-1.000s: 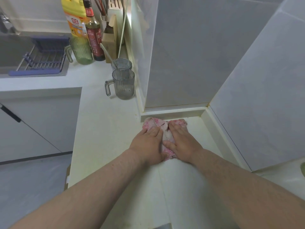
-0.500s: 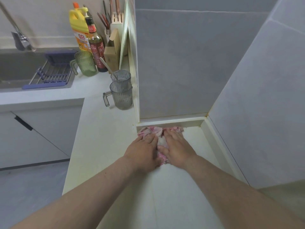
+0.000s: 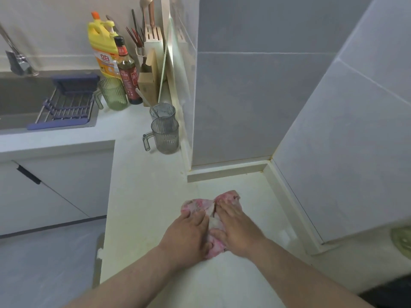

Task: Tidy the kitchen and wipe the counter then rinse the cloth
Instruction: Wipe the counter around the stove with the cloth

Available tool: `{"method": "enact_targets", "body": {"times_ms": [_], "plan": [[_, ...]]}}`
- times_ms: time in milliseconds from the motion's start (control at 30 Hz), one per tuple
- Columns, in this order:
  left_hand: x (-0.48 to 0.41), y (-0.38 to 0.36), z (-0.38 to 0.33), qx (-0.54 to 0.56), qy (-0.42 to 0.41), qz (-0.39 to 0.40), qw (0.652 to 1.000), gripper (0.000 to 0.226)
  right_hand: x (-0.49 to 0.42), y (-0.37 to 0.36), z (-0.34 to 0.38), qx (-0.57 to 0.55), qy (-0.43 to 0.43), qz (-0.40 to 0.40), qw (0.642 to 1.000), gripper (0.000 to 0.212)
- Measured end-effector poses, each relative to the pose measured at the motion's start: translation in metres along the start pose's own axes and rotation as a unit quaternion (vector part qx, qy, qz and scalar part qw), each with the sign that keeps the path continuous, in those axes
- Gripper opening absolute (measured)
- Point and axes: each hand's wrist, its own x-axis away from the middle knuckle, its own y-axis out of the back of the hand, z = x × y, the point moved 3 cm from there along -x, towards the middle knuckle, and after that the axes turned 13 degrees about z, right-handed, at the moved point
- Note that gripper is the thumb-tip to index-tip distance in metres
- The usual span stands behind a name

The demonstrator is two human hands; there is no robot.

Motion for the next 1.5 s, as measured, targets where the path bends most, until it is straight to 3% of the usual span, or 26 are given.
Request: {"method": "enact_targets", "body": {"times_ms": [200, 333, 400, 800, 933, 1033, 1100, 1133, 1233, 1333, 1433, 1500], "plan": [[0.018, -0.017, -0.01, -0.009, -0.009, 0.034, 0.999, 0.076, 0.022, -0.005, 0.015, 0.003, -0.008, 0.031, 0.999, 0.11], [0.02, -0.011, -0.011, -0.013, -0.013, 0.03, 0.999, 0.079, 0.024, -0.01, 0.016, -0.004, -0.028, 0.03, 0.999, 0.084], [0.023, -0.013, -0.013, -0.009, -0.016, 0.024, 1.0, 0.077, 0.027, -0.016, 0.016, -0.001, -0.025, 0.018, 1.0, 0.08], [0.07, -0.05, -0.061, 0.004, -0.01, 0.01, 1.0, 0.079, 0.089, -0.059, 0.017, -0.004, 0.008, 0.034, 0.999, 0.086], [0.083, -0.064, -0.073, 0.002, -0.006, 0.026, 1.0, 0.085, 0.106, -0.072, 0.019, -0.008, 0.028, 0.048, 0.998, 0.1], [0.092, -0.062, -0.075, 0.059, -0.008, 0.062, 0.996, 0.043, 0.116, -0.077, 0.019, -0.025, 0.031, 0.031, 0.999, 0.107], [0.096, -0.049, -0.069, 0.125, -0.008, 0.079, 0.989, 0.013, 0.124, -0.081, 0.025, -0.032, 0.026, -0.013, 0.999, 0.092], [0.097, -0.039, -0.064, 0.162, -0.006, 0.081, 0.983, 0.012, 0.128, -0.083, 0.029, -0.027, 0.02, -0.039, 0.999, 0.079], [0.096, 0.02, -0.038, 0.229, 0.009, -0.036, 0.973, 0.037, 0.127, -0.093, 0.031, -0.081, 0.006, -0.09, 0.993, 0.058], [0.085, 0.11, -0.001, 0.308, 0.042, -0.226, 0.923, 0.06, 0.105, -0.088, 0.02, -0.153, -0.014, -0.117, 0.981, 0.054], [0.058, 0.192, 0.033, 0.365, 0.036, -0.316, 0.875, 0.08, 0.098, -0.036, 0.033, -0.237, -0.019, -0.162, 0.958, 0.044], [0.04, 0.235, 0.05, 0.384, 0.019, -0.358, 0.851, 0.099, 0.086, 0.005, 0.036, -0.261, -0.034, -0.247, 0.932, 0.034]]}}
